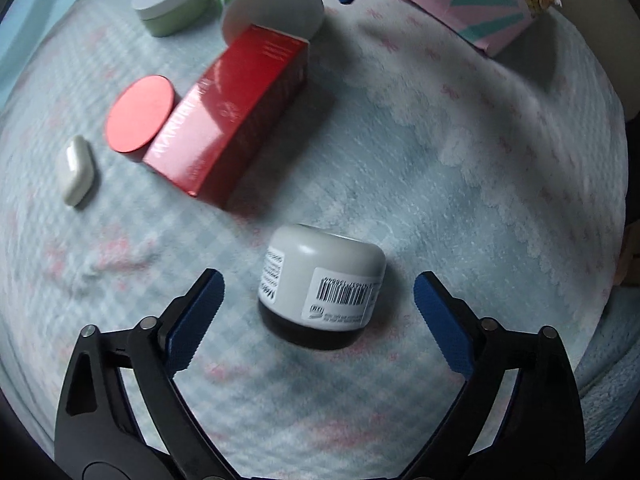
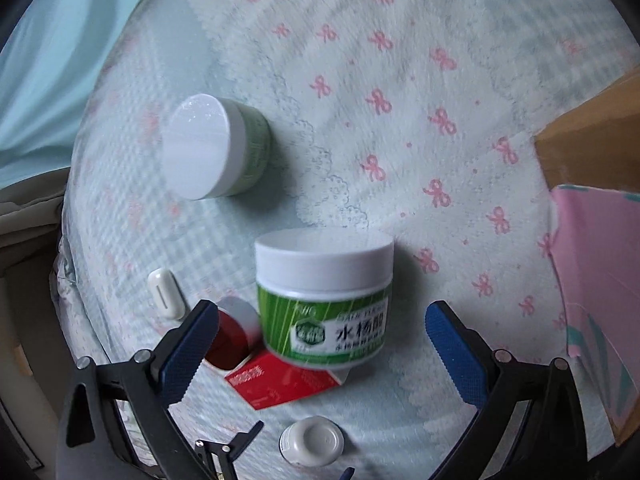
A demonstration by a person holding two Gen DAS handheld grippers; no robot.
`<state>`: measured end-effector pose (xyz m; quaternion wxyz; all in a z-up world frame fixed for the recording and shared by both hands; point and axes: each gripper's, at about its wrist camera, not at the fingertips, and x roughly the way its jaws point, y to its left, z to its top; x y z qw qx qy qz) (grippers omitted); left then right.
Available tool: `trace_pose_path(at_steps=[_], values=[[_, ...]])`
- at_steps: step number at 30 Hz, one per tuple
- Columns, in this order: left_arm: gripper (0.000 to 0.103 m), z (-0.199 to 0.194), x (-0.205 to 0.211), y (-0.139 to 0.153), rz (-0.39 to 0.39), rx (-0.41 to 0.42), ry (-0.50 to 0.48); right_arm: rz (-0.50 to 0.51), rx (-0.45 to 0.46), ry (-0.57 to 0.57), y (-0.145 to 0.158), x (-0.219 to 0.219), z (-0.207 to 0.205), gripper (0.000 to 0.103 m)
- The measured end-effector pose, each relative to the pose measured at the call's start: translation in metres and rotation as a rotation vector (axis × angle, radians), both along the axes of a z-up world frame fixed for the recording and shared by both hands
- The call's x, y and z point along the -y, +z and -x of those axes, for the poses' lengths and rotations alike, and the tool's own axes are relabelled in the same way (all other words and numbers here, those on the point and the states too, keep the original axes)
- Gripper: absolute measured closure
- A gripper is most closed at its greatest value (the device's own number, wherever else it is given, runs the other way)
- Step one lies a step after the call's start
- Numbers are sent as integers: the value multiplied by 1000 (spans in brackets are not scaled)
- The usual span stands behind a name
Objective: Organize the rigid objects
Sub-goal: 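Grasp the black-based white jar with the left tool while the right tool grasps the green-labeled jar, then carry both jars into the cardboard box while both tools open to release them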
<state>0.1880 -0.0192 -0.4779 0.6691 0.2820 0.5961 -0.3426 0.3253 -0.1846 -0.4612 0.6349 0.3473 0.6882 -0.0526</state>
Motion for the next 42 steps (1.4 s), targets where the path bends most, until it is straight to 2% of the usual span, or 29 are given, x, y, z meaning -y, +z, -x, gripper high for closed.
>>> trace_pose_path(at_steps=[6,7,9,11,12,14,20,25,36,42], values=[[16,1,10,-14,-14,2,-33,0,-14,17,-15,-5,-11,1],[19,2,14,-16,-15,7,-44,-2,-15,23,-17,-7,-13,6],[34,3,20,-19,-18,12,-64,-13,-23,32,-21,-11,-16,12],[46,3,23,-22,-21,3,-78,-5,-36,45,-24,-15,-18,27],[47,3,24,-22,-21,4,-82,10,-43,52,-25,-16,-18,30],[47,3,26,-22,-17,11,-91,36,-50,61,-25,-19,-18,36],[48,8,19,-17,-6,14,-63,22,-32,47,-24,-13,-11,36],[48,0,5,-6,17,31,-23,53,-11,77,-15,-11,-7,36],[48,-9,-4,56,58,132,87,74,103,100,46,-12,16,36],[48,5,-17,105,118,185,159,68,178,83,98,-14,46,36]])
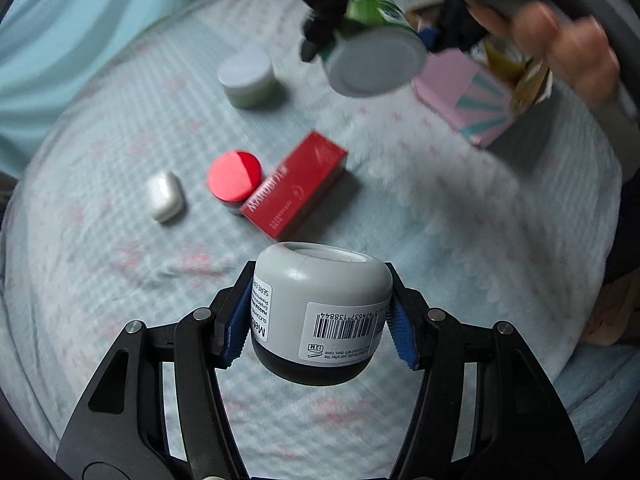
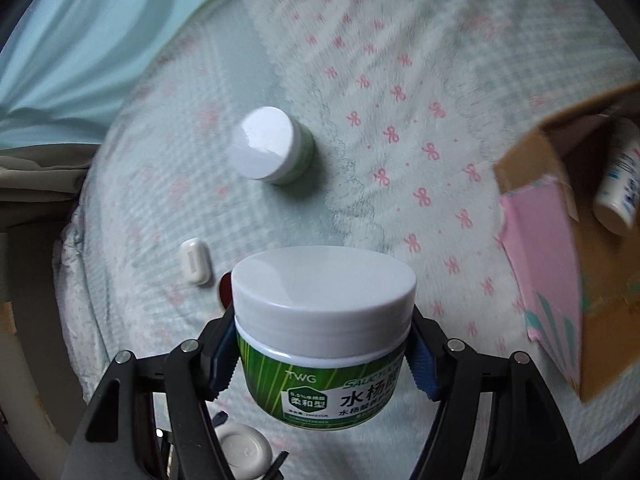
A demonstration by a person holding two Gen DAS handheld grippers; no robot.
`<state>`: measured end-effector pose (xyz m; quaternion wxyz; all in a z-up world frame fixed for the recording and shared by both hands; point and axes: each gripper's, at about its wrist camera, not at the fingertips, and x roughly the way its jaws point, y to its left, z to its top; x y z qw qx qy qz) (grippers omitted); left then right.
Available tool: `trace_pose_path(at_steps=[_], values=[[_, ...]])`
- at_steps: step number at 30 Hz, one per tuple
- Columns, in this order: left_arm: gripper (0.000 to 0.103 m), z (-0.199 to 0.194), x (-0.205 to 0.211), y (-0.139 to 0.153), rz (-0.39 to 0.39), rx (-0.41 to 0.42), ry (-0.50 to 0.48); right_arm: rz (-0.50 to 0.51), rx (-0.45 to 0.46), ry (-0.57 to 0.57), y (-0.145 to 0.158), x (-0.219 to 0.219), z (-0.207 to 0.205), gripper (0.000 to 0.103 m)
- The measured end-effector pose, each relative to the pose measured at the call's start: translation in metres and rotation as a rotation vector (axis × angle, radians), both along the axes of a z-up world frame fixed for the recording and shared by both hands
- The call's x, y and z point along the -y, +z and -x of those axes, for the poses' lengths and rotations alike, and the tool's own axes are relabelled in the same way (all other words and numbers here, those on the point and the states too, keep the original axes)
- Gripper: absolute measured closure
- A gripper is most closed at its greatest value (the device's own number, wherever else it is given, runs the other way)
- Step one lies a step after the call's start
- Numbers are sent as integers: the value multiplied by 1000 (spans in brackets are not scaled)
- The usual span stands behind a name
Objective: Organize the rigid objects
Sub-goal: 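Carry both jars into the cardboard box while both tools open to release them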
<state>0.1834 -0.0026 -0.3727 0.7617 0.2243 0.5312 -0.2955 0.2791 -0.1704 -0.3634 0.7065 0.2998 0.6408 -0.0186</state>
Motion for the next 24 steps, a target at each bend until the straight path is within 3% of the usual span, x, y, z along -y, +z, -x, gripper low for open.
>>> trace_pose_path(at_steps=[8,12,16,24], values=[[48,31,-26,67,101,8,126,8,55,0,62,-3,63,36],[48,42,-42,85,155,-50,236,3,61,-2,89,1,101,37],[48,52,-49,96,190,-75,296,-23,77,-46,102,13,137,36],[48,53,-29,121,203,-24,320,5,92,-89,120,62,181,36]])
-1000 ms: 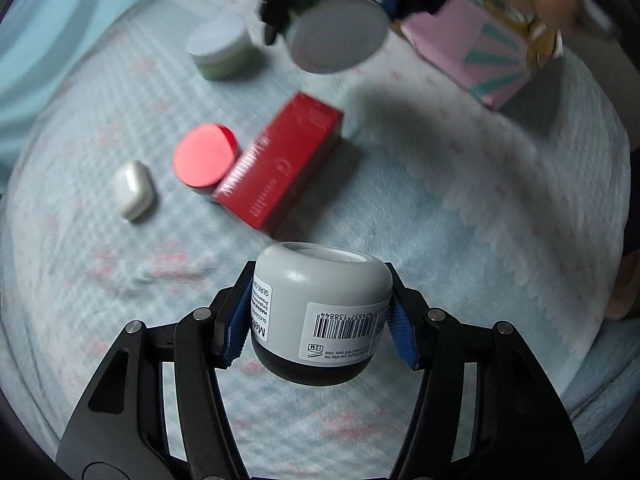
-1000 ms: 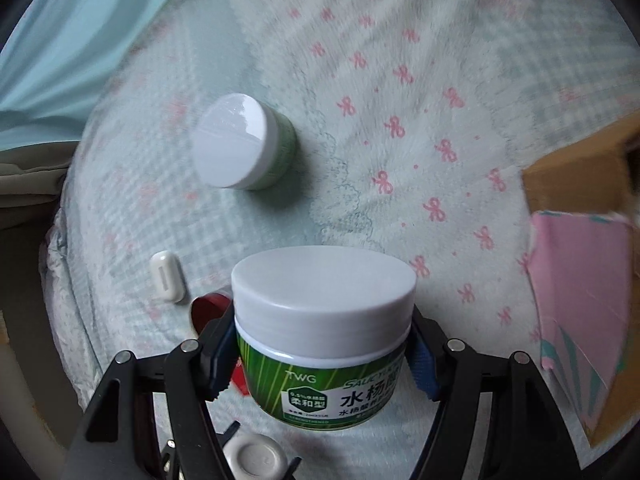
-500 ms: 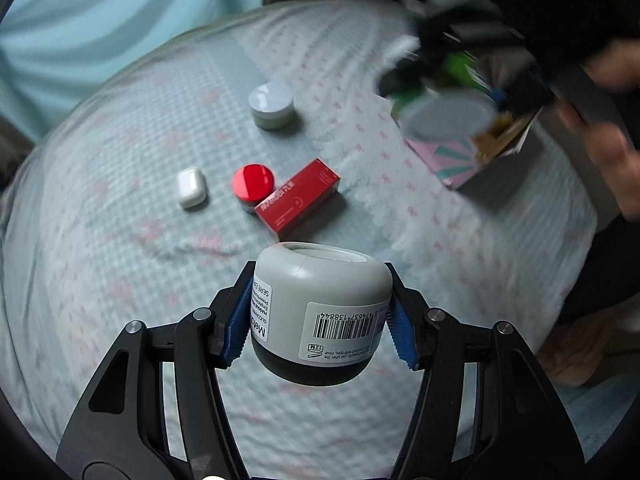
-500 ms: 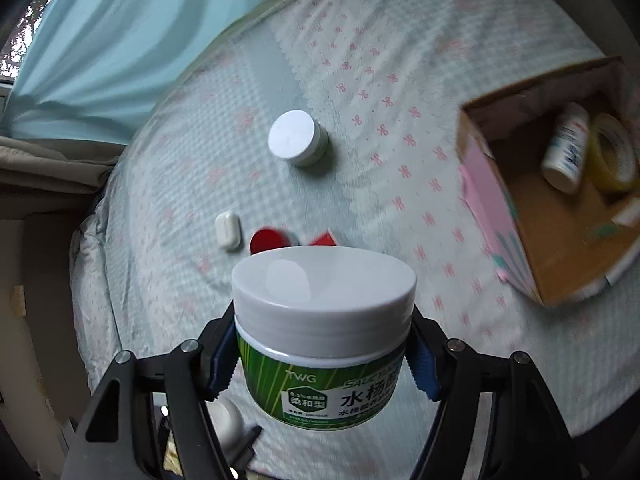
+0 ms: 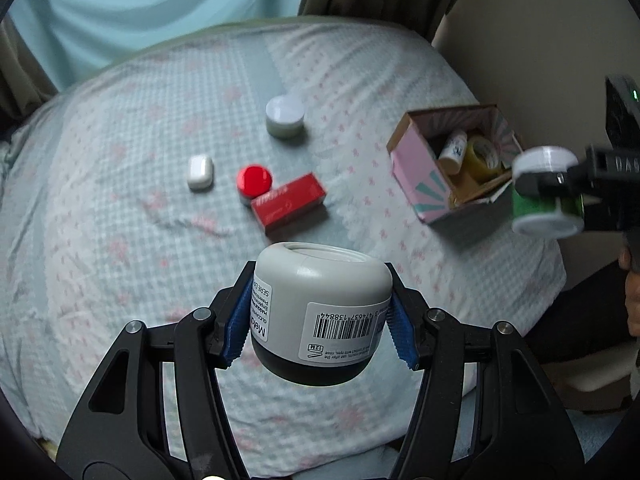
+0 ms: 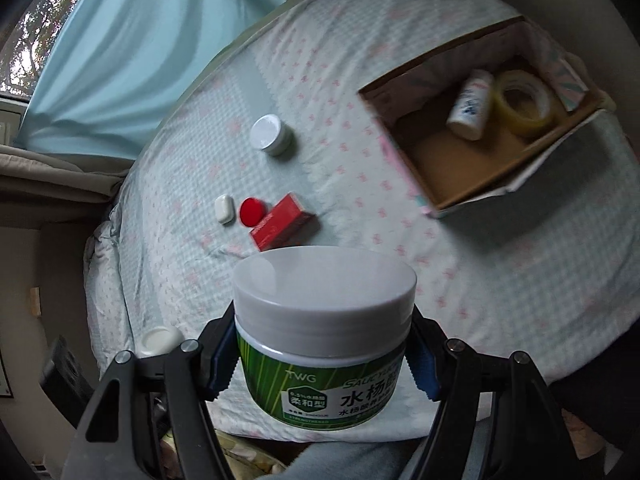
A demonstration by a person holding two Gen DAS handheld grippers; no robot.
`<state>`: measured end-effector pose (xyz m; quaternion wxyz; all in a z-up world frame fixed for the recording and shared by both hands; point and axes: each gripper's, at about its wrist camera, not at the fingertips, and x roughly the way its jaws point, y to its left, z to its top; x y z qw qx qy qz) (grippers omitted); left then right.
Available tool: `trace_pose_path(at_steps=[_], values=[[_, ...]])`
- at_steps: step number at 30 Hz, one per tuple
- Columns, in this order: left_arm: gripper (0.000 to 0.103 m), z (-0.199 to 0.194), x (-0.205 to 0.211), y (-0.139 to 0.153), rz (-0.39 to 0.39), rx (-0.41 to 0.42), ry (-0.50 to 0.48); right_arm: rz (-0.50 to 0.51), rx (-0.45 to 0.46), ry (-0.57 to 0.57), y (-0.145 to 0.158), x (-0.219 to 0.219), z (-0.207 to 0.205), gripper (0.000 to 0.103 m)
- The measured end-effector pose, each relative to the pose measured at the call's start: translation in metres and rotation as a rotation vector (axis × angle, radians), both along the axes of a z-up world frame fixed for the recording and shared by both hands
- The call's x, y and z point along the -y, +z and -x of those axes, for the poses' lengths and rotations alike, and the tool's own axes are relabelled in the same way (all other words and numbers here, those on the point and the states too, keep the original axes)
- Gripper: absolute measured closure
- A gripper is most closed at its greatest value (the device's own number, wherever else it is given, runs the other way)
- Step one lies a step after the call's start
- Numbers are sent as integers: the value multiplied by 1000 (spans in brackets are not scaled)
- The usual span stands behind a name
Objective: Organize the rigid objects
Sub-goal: 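Carry both jars into the cardboard box while both tools open to release them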
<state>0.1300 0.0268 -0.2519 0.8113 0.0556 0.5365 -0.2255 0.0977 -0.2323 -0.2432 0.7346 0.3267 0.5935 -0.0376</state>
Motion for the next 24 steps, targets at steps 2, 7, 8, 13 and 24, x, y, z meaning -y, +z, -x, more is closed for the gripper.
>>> trace_pose_path(at_steps=[2,7,8,13,24], values=[[48,-2,10,10,0,25,3,0,11,-12,4,17,5,36],[48,-11,45,34,11,81,52,5,36,-3,12,69,2,36],[48,-13,53,37,21,80,64,9,42,0,15,78,1,36],[48,-21,110,44,35,82,52,31,68,8,22,131,-9,36],[48,-46,231,14,37,-3,73,114,-16,154,-13,227,-49,36]])
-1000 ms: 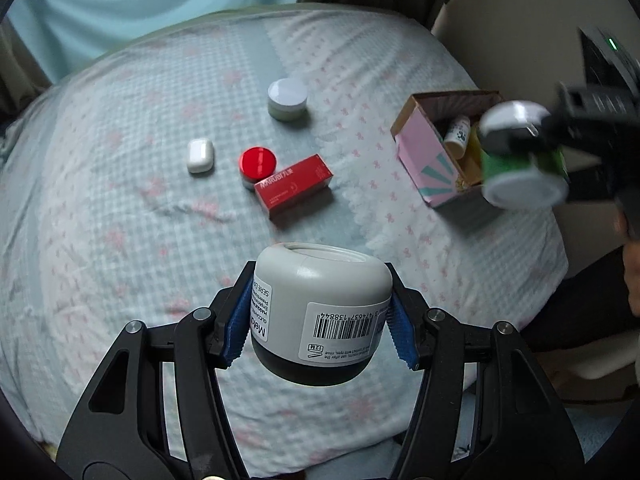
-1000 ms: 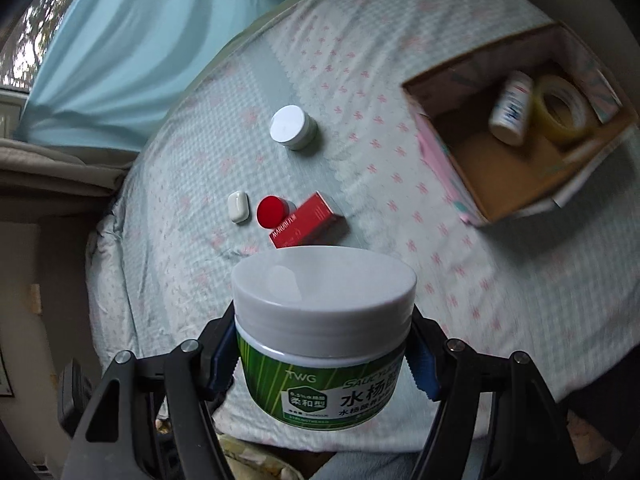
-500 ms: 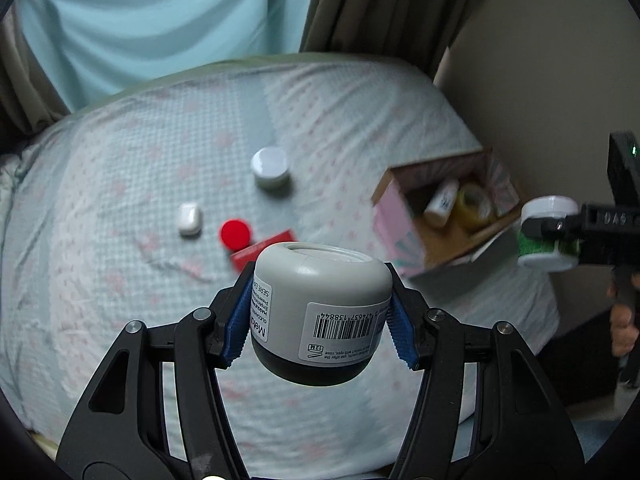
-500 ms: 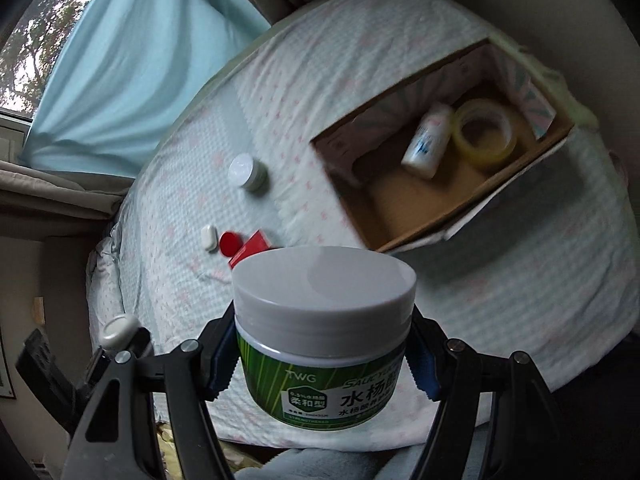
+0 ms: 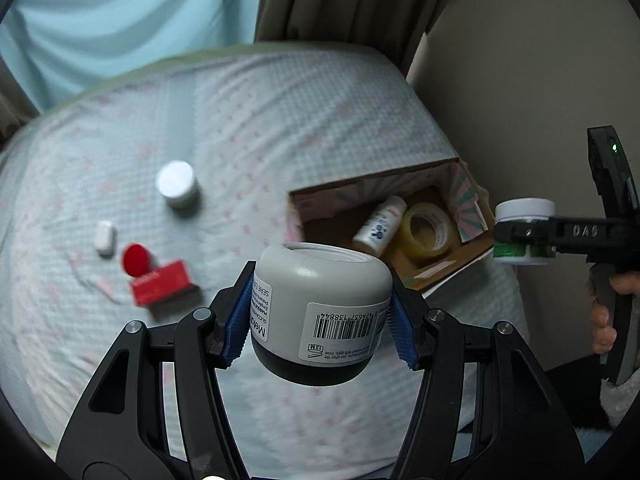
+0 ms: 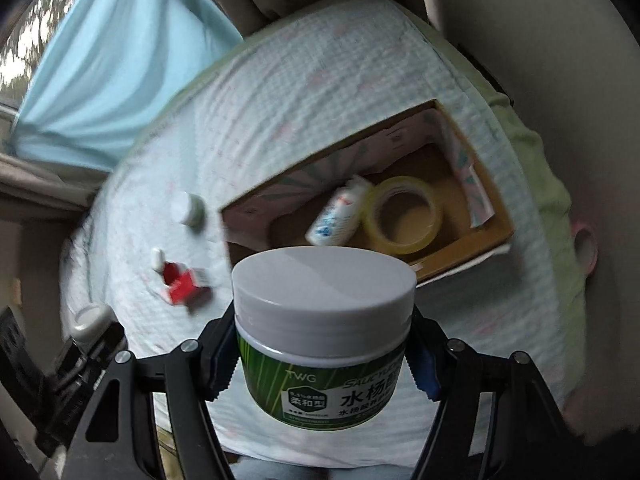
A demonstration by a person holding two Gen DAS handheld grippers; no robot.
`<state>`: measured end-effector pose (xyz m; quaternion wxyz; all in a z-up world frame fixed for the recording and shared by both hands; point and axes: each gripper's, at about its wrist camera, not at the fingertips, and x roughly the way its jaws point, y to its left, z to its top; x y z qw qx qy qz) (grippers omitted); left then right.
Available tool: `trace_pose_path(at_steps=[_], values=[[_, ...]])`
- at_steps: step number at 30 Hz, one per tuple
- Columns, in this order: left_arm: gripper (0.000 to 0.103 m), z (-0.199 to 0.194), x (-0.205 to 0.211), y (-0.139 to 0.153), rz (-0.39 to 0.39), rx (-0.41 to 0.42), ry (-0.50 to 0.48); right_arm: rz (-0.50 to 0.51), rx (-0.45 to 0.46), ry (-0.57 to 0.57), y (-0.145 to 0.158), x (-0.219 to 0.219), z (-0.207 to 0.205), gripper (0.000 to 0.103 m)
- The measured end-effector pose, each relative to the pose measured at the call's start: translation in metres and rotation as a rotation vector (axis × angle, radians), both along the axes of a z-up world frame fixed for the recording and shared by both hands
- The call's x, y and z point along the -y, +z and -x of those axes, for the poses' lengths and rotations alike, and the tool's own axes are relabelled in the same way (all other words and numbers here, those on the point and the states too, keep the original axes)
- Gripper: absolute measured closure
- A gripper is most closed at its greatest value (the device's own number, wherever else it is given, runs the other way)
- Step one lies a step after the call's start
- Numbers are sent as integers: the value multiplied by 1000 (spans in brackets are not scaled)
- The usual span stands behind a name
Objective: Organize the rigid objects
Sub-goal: 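Carry both jars into the cardboard box while both tools open to release them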
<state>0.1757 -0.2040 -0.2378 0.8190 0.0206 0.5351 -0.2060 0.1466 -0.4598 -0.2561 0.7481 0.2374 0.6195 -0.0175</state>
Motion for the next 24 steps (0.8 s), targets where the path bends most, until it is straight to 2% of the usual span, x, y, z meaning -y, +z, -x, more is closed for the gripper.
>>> trace_pose_path(at_steps=[7,15,20,24], values=[[48,-23,45,-47,-31,-152,86,80,-49,224,-42,28,-31,36],[48,-53,95,-116,-134,-278,97,165,33,477,-79,27,-46,36],[48,-57,127,-152,-206,-334,38,164,34,513,-103,33,-42,36],[48,-48,142,-167,-263,-349,-19,119,39,498,-111,41,-41,36]])
